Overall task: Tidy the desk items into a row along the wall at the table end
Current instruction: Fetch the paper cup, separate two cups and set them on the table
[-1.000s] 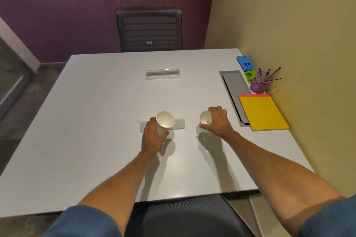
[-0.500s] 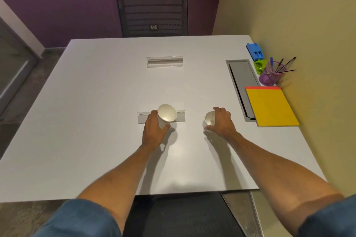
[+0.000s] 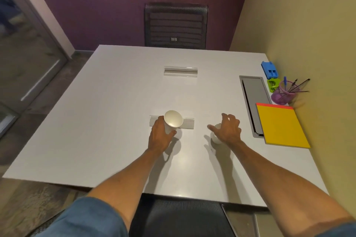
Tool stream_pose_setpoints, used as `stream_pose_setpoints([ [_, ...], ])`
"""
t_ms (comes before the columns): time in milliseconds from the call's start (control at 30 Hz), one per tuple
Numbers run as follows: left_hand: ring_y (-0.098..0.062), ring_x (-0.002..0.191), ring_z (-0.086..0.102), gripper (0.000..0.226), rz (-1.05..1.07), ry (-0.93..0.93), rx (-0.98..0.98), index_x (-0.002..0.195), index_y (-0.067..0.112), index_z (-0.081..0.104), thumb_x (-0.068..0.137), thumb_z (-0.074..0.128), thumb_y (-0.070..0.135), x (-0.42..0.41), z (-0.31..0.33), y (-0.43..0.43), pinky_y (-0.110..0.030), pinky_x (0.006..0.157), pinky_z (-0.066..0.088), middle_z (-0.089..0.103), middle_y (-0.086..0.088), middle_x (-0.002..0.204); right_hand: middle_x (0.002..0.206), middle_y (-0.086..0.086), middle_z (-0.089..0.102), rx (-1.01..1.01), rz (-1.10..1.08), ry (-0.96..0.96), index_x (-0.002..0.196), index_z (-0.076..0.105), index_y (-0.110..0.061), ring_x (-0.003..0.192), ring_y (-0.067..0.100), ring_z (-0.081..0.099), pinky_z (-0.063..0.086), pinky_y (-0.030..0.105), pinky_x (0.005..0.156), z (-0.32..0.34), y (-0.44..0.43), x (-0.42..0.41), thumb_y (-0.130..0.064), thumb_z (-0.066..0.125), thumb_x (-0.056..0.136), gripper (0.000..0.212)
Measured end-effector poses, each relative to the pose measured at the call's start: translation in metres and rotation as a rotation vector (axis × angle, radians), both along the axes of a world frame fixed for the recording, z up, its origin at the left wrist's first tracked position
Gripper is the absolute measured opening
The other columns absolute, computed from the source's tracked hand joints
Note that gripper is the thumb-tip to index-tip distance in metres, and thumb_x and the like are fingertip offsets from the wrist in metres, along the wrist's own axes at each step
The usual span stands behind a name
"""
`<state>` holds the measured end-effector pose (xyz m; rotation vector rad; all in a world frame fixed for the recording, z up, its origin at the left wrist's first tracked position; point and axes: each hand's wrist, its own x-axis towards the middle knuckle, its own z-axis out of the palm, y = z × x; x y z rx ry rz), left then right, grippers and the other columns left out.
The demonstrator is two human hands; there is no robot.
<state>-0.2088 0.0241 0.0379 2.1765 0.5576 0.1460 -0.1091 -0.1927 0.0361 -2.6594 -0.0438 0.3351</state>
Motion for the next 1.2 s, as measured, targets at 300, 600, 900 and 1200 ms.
stream_pose_setpoints([
  [300, -0.030, 0.113, 0.053, 0.050, 0.101, -0.013, 0.004, 0.120, 0.007, 0.047, 0.080, 0.075, 0.018, -0.042, 0.032, 0.041, -0.043, 0.090, 0.048, 0.056, -0.010, 0.120, 0.141, 0.010, 0.043, 0.257, 0.233, 0.001, 0.137, 0.043, -0.012, 0.135, 0.028, 0.035, 0.037, 0.045, 0.106, 0.061, 0.111, -0.029, -0.066, 0.057, 0.082, 0.078],
  [600, -0.028, 0.114, 0.055, 0.054, 0.189, -0.001, 0.055, 0.124, 0.009, 0.046, 0.080, 0.075, 0.022, -0.117, 0.066, 0.148, -0.043, 0.093, 0.049, 0.057, -0.010, 0.123, 0.147, 0.006, 0.041, 0.311, 0.598, 0.082, 0.143, 0.039, -0.019, 0.133, 0.026, 0.044, 0.039, 0.046, 0.109, 0.095, 0.254, -0.109, -0.068, 0.064, 0.075, 0.088],
  [900, -0.026, 0.106, 0.061, 0.052, 0.253, 0.015, 0.039, 0.116, 0.010, 0.050, 0.075, 0.081, 0.019, -0.226, 0.067, 0.306, -0.028, 0.081, 0.050, 0.062, -0.010, 0.116, 0.138, 0.009, 0.050, 0.293, 0.771, 0.061, 0.136, 0.047, -0.014, 0.121, 0.028, 0.052, 0.047, 0.036, 0.099, 0.102, 0.426, -0.220, -0.069, 0.068, 0.069, 0.089],
  [1200, -0.019, 0.104, 0.056, 0.066, 0.311, 0.109, 0.050, 0.131, 0.014, 0.044, 0.077, 0.079, 0.029, -0.311, 0.057, 0.432, -0.030, 0.078, 0.048, 0.056, -0.008, 0.129, 0.140, 0.008, 0.045, 0.236, 0.843, 0.044, 0.138, 0.041, -0.017, 0.124, 0.026, 0.049, 0.044, 0.036, 0.100, 0.100, 0.553, -0.285, -0.057, 0.076, 0.070, 0.086],
])
